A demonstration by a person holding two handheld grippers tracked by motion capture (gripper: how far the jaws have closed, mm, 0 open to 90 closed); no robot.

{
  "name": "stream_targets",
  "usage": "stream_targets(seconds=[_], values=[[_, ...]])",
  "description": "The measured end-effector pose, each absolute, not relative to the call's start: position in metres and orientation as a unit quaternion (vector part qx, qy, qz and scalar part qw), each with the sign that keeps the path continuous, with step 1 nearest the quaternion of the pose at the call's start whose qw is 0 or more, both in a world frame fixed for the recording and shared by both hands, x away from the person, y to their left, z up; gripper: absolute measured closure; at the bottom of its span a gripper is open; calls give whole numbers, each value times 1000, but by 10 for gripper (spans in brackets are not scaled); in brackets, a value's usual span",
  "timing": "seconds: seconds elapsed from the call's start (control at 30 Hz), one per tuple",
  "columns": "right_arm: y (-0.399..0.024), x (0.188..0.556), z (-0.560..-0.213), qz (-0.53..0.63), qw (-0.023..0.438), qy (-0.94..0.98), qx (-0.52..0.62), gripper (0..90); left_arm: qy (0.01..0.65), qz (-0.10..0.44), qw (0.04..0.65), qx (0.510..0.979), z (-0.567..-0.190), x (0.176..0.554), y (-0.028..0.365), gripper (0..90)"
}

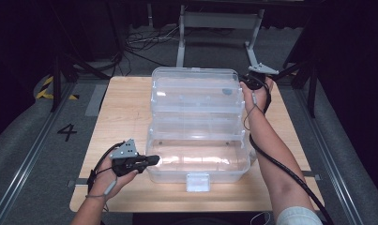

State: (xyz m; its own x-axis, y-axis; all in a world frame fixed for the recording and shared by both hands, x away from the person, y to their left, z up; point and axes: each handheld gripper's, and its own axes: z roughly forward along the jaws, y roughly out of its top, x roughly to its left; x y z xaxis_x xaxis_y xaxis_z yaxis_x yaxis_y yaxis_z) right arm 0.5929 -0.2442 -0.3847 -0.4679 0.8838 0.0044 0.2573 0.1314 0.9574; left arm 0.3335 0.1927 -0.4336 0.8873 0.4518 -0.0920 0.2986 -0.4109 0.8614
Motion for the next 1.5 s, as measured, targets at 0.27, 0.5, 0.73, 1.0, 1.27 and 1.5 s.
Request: stream_targets(seconds=[0.27, 0.5, 0.73, 1.0, 1.27, 1.5], values=[[-243, 595, -390, 509, 304, 686, 421, 822, 224, 76, 496, 835, -434, 334, 193, 870], [-244, 597, -394, 513, 300, 682, 425, 822, 226, 75, 497, 834, -434, 334, 193, 869], [-243, 599, -401, 508, 298, 681, 434, 823, 226, 75, 497, 834, -434, 334, 193, 869], [-242, 600, -405, 508, 294, 680, 439, 823, 226, 76, 495, 836, -434, 334, 193, 869], [-243, 603, -409, 498, 287, 686, 445, 823, 232, 72, 481, 842, -430, 333, 190, 840], [-248, 602, -405, 500, 285, 686, 446, 761, 232, 95, 463, 850, -425, 335, 182, 705]])
